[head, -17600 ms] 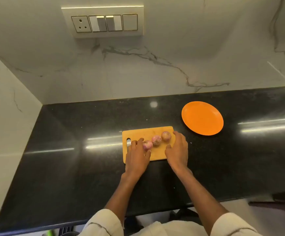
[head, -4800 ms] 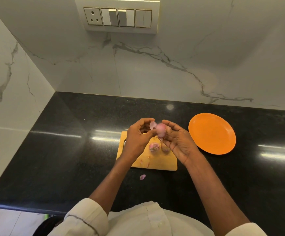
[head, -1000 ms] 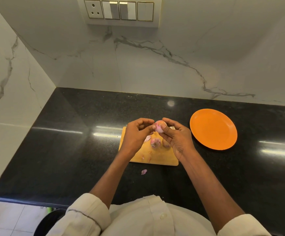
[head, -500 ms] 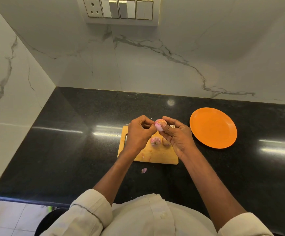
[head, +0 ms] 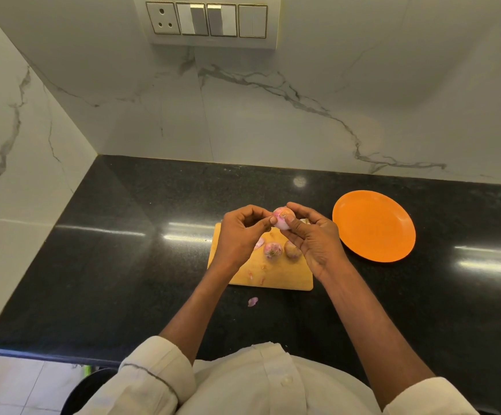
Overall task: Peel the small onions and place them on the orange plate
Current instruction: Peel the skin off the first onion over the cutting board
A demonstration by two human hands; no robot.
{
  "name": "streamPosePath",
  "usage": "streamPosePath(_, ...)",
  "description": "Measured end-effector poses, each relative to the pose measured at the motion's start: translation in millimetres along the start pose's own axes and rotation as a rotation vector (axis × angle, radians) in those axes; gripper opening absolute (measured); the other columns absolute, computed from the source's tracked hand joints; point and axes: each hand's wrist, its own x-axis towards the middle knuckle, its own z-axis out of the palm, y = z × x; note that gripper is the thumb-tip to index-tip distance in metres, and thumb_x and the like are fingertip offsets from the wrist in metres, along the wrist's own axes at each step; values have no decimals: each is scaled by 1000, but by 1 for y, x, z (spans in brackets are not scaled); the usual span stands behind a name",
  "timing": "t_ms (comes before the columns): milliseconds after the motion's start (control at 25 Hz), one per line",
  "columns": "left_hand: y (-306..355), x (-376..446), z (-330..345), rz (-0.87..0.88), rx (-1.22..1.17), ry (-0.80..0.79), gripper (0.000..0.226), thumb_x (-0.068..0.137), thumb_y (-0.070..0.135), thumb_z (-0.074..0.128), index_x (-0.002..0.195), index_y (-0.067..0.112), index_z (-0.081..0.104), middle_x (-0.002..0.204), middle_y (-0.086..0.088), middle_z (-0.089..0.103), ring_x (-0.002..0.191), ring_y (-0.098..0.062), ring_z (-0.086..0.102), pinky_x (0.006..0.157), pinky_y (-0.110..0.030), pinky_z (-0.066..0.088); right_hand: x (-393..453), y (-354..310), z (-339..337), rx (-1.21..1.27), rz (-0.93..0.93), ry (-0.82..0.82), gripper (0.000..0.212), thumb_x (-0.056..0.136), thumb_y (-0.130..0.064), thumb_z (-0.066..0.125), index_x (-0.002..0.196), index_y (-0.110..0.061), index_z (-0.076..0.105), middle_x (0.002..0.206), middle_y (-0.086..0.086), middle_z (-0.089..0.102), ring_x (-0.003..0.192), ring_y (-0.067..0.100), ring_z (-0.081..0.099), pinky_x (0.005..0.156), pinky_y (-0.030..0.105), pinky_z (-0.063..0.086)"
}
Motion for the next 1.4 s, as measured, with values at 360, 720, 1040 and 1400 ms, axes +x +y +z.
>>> streamPosePath(360,0,0,-2,41,17,-2,10,101,12,73,104,4,77,94,-10,78,88,-26,77,82,-32,64,-4,-3,-4,3,9,-82,43,80,-12,79,122,-7,75,124,12,76,113,29,75,95,45,63)
streamPosePath(720,4,-2,1,20,24,-45,23,98,10,77,121,8,75,110,-2,79,104,-16,77,92,-30,63,-3,-3,-2,-45,-3,-33,36,86,5,79,119,-11,78,125,7,75,113,28,75,96,50,62)
streamPosePath(1040,4,-5,-4,-51,25,-118,26,100,13,76,124,5,76,105,-8,82,95,-24,81,88,-39,66,-8,-5,0,-173,-53,-83,36,85,2,80,116,-16,80,121,5,77,115,25,74,92,44,64)
streamPosePath(1400,6,-12,11,12,208,43,14,94,19,82,105,9,80,85,-2,80,75,-19,79,75,-50,67,-18,-9,5,-311,-71,-55,31,85,-6,83,109,-25,81,114,-2,79,108,21,76,95,55,61)
